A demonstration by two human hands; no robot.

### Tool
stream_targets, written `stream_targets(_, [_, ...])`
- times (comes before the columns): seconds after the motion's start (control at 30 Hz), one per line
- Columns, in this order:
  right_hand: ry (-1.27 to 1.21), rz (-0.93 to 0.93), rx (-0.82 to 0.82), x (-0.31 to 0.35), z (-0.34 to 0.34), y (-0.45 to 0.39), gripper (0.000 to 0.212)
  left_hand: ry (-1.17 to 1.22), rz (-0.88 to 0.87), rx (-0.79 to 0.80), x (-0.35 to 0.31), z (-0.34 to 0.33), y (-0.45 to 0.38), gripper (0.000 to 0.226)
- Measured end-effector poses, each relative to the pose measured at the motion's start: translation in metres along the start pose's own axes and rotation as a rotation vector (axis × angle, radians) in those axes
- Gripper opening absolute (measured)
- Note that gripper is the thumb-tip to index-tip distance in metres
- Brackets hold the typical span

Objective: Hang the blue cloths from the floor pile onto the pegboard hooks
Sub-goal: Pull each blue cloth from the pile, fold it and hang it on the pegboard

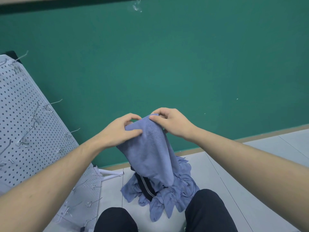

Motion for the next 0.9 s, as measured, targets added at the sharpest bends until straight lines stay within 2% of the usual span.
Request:
stream_targets(0.1, [-0.014,0.008,0.019,-0.003,-0.001,0.002,0.012,-0.082,-0.066,0.025,-0.011,-0.013,-0.001,0.009])
stream_targets(0.17, [-0.100,0.006,0.019,-0.008,-0.002,0.005,0.011,-0.077,-0.073,0.018,-0.014,-0.015,-0.004,0.017])
stream_targets(0.27, [-0.279,-0.007,0.015,-0.028,-0.005,0.016,0.037,-0.048,-0.083,0.053,-0.021,-0.013,-0.006,0.015])
stream_targets(0.4, [-0.079,-0.035,0.097,-0.075,-0.023,0.039,0.059,-0.040,-0.093,0.076,-0.028,-0.006,-0.005,0.011])
stream_targets(0.63, [0.059,-0.119,0.212,-0.120,-0.055,0.042,0.057,-0.012,-0.179,0.120,-0.047,0.006,0.002,0.005])
stream_targets(0.77, [0.014,-0.088,0.242,-0.118,-0.064,0.038,0.059,0.000,-0.218,0.182,-0.051,0.009,0.007,0.008])
stream_targets(0.9, [-0.032,-0.095,0.265,-0.117,-0.066,0.036,0.039,-0.005,-0.241,0.175,-0.048,0.016,0.010,0.008])
Point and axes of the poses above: each hand's wrist, its own y-axis away from the middle knuckle, its own z-axis out of the back of the hand, x = y × z, the point moved 7 cm from there along -y, towards the middle knuckle, and after that the axes turned 2 degrees about y, right-handed, at the moved point
